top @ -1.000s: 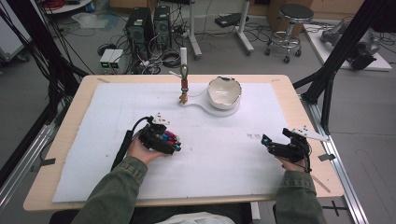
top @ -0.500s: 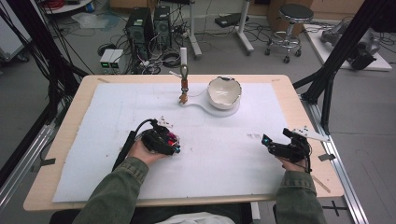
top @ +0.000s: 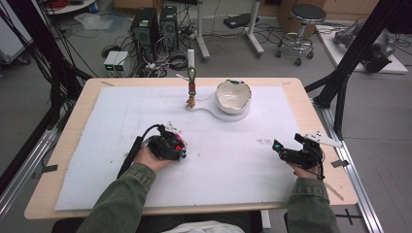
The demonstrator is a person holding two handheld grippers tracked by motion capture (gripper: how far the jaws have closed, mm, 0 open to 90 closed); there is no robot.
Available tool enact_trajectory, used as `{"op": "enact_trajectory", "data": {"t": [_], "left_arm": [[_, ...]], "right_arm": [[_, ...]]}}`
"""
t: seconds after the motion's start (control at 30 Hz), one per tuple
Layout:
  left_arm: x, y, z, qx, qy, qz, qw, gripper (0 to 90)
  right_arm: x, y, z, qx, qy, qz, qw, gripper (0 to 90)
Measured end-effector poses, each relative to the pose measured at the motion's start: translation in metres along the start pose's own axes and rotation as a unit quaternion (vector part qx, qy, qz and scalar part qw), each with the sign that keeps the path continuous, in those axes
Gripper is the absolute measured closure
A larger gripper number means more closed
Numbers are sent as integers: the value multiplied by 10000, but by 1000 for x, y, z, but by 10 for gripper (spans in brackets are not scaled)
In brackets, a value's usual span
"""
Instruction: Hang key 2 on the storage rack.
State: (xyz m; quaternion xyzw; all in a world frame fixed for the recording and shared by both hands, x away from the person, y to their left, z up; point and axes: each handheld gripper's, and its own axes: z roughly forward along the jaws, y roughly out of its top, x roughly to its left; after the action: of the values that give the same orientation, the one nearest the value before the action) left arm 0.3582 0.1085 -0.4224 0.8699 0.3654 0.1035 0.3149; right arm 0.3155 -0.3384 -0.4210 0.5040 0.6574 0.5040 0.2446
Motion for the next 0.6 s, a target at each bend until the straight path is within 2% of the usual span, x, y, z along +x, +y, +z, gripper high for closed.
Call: {"op": "enact_trajectory", "data": {"t": [0.17,0.37,0.6], "left_arm": [[-2,0,0,14,87,26,10000,538],[-13,2,3,98,355,293,9989,554],[-13,2,2,84,327,252,9991,561]], "right_arm": [[0,0,0,7,-9,9,10000,9],[1,0,0,24,-3,41,10000,9],[0,0,0,-3,-2,13,10000,9]]}}
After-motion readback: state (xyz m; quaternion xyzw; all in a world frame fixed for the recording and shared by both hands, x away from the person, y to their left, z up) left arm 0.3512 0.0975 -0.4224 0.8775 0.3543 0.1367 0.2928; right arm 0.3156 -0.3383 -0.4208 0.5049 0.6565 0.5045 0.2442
